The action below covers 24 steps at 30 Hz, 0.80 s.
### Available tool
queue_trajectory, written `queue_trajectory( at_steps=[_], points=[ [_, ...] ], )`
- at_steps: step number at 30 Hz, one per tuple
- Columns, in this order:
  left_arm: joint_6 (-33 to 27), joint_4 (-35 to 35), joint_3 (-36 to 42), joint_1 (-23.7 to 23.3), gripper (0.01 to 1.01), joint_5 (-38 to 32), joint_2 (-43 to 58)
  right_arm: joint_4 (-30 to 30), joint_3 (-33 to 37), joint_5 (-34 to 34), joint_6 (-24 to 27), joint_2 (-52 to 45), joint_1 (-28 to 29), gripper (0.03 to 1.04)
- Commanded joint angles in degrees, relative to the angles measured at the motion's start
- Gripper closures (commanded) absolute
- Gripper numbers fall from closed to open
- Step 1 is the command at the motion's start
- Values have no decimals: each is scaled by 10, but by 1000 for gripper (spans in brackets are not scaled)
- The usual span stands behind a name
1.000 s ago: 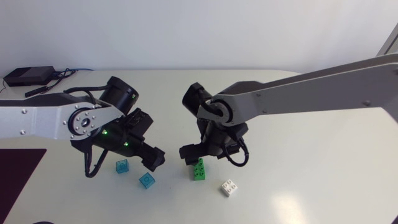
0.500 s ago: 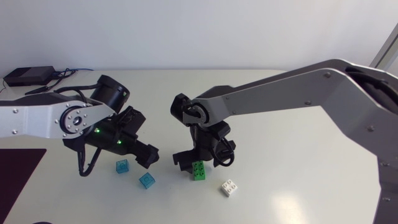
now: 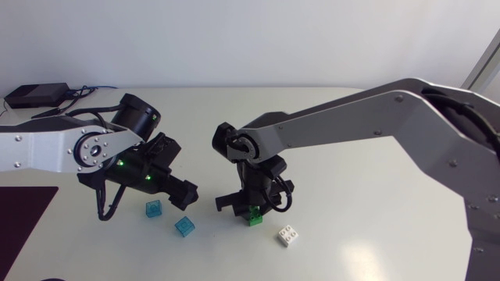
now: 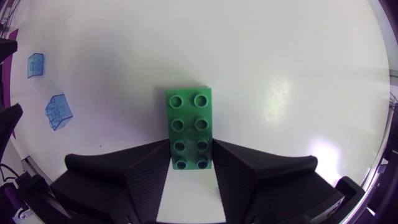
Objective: Sort duplo bricks by size, large to the right and small to the left
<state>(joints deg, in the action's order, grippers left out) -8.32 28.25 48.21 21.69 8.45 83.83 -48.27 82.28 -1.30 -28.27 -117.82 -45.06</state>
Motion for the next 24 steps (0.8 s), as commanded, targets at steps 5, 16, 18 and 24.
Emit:
queue_trajectory(
  at_steps=[5,16,18,24],
  points=[
    [-12,0,-7,10,57,3,3,4,-31,5,7,29,16,815],
    [-10,-2,77,118,57,27,107,29,-191,17,72,232,207,815],
    [-6,-1,97,137,57,34,128,41,-235,17,101,265,262,813],
    [21,13,167,194,61,34,189,85,-339,7,183,321,412,813]
  ],
)
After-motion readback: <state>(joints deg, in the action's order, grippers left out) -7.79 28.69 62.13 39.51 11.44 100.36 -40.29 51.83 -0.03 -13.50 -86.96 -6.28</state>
